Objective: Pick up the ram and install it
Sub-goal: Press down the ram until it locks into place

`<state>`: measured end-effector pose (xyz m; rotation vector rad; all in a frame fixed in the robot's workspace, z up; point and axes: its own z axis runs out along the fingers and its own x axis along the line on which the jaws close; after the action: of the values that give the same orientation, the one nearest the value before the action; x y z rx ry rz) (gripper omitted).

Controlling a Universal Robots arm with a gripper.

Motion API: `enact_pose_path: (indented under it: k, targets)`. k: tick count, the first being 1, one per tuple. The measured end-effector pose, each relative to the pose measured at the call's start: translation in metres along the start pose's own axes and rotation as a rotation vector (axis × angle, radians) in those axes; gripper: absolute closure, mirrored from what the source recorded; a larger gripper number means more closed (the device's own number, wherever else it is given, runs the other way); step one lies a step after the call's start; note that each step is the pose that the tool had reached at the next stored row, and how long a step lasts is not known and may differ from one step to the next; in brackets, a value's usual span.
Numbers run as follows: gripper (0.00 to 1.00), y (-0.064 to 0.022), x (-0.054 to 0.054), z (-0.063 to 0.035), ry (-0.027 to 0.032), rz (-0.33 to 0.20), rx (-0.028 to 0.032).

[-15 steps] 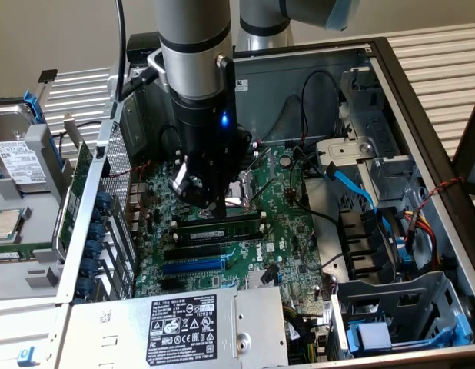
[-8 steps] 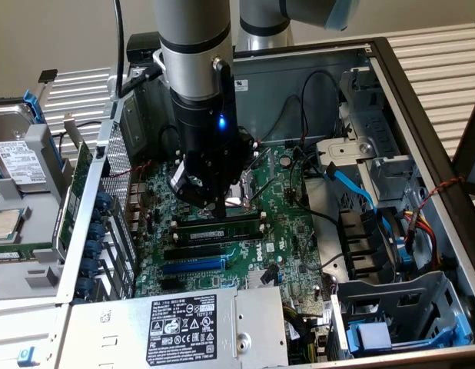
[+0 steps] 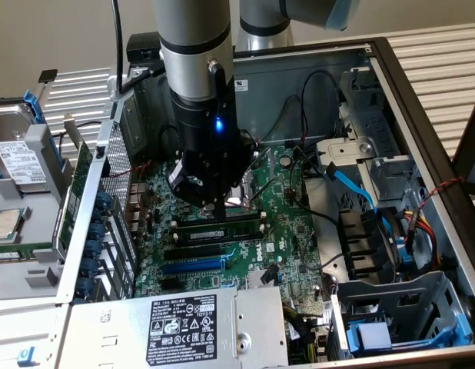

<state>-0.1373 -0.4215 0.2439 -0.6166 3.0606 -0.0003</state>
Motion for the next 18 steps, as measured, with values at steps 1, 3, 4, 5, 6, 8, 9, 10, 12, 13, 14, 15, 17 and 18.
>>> enact_pose_path:
  k: [1,3,4,5,6,8,9,10,12,13,14,15,17,18]
  targets:
    - [0.89,0.0,0.0,0.0001,0.0,0.015,0.0003]
    - [0.89,0.0,0.0,0.0003,0.0002,0.044,0.0009]
    - [0.89,0.0,0.0,0.0004,0.0003,0.059,0.0012]
    - [0.89,0.0,0.0,0.0005,0.0003,0.075,0.0015]
    - [0.89,0.0,0.0,0.0006,0.0004,0.09,0.0018]
    - [0.89,0.0,0.0,0.0008,0.0006,0.12,0.0024]
    - [0.89,0.0,0.0,0.0009,0.0006,0.134,0.0027]
    - [0.89,0.0,0.0,0.001,0.0007,0.148,0.003]
    - [0.89,0.0,0.0,0.0012,0.0009,0.179,0.0036]
    - [0.89,0.0,0.0,0.0013,0.0009,0.194,0.0039]
    - [0.89,0.0,0.0,0.0014,0.001,0.208,0.0042]
    - [0.89,0.0,0.0,0.0015,0.001,0.223,0.0045]
    - [0.89,0.0,0.0,0.0017,0.0011,0.252,0.005]
    - [0.89,0.0,0.0,0.0018,0.0012,0.267,0.0054]
